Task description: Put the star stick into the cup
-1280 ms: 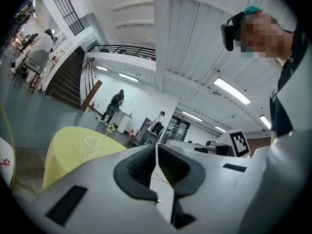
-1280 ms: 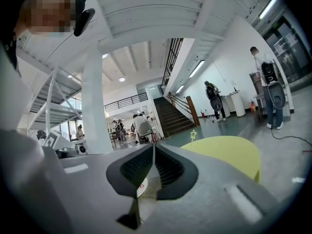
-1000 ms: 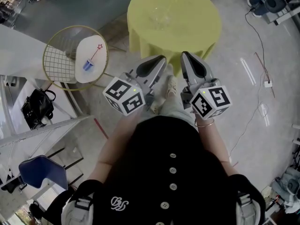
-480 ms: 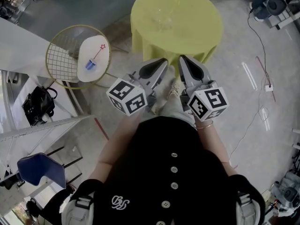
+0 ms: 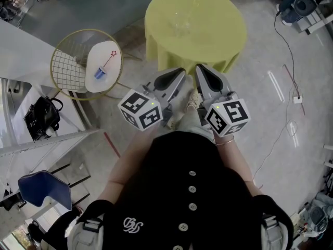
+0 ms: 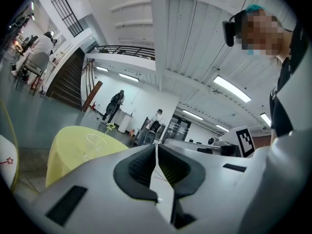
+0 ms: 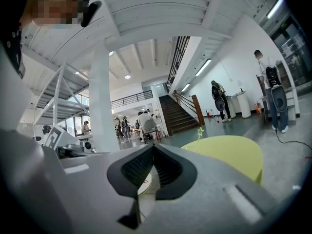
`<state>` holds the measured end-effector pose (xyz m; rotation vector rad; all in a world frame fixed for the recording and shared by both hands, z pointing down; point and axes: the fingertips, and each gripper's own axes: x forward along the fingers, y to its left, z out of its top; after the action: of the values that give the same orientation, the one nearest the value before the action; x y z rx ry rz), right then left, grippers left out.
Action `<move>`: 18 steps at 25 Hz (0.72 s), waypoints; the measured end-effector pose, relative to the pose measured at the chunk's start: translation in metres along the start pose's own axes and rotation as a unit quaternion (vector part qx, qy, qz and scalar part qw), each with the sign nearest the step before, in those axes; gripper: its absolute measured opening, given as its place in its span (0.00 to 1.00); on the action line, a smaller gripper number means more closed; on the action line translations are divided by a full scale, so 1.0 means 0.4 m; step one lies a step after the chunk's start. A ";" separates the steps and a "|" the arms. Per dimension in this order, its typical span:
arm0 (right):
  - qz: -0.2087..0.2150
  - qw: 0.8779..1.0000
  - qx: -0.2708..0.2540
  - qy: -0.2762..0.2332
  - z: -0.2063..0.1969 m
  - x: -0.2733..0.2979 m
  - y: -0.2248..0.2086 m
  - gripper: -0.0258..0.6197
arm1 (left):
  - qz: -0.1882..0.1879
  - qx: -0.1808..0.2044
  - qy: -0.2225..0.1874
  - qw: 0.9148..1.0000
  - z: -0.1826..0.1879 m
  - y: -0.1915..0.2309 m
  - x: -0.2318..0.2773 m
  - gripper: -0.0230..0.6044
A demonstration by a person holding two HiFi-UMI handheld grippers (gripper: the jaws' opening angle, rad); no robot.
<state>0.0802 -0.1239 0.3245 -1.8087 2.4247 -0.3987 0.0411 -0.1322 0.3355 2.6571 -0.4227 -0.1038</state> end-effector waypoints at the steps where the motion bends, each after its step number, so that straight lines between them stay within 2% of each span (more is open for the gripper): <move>1: 0.000 1.000 0.000 0.001 -0.005 -0.001 0.000 0.04 | -0.001 -0.001 0.001 1.000 -0.002 0.000 0.000 0.07; 18: 0.006 1.000 -0.007 0.016 -0.022 0.002 -0.005 0.04 | 0.008 0.012 0.006 1.000 -0.011 0.005 0.015 0.07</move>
<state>0.0800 -0.1237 0.3336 -1.8059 2.4645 -0.4138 0.0467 -0.1338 0.3404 2.6767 -0.4434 -0.0788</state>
